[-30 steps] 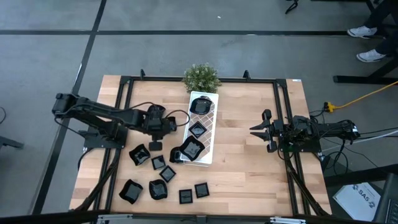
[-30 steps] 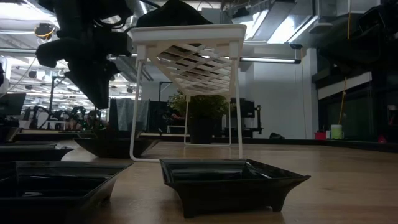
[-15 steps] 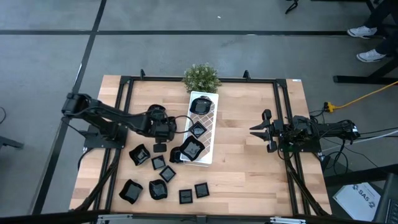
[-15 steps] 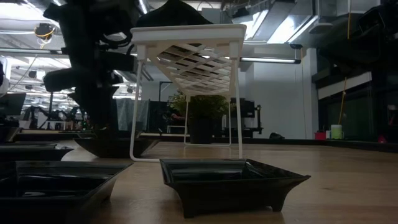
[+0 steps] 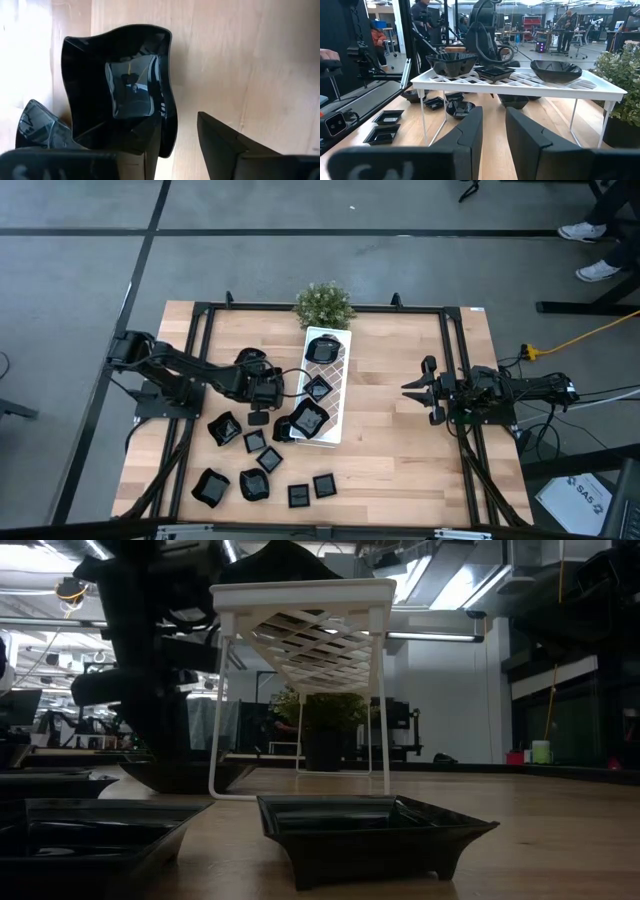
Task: Pick & Place Mini shaped plates
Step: Stack the top distorted square plate on top of the distorted square plate on the shelf
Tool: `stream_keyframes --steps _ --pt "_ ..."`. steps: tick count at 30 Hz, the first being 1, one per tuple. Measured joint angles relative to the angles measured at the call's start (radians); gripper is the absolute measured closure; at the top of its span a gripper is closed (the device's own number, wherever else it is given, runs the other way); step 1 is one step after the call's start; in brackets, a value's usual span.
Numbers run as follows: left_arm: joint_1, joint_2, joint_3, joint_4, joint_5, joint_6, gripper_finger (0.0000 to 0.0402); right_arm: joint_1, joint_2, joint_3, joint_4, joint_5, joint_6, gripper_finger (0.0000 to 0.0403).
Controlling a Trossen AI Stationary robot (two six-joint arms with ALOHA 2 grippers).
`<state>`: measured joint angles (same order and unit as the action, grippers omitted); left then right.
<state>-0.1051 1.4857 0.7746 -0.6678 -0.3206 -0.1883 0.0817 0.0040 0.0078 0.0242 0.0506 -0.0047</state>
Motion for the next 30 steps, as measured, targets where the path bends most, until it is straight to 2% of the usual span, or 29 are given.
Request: stream_keyframes --steps 6,14,30 --pt "0.000 0.003 0.000 0.016 0.000 0.000 0.0319 0.000 0.000 0.000 0.000 0.000 0.000 0.0318" --pt "0.000 0.004 0.000 0.037 -0.001 -0.001 0.0393 0.000 0.000 0.000 0.000 0.000 0.000 0.0318" --pt "0.000 0.000 0.000 -0.002 -0.021 -0.055 0.0399 0.000 0.000 0.000 0.000 0.000 0.000 0.0318"
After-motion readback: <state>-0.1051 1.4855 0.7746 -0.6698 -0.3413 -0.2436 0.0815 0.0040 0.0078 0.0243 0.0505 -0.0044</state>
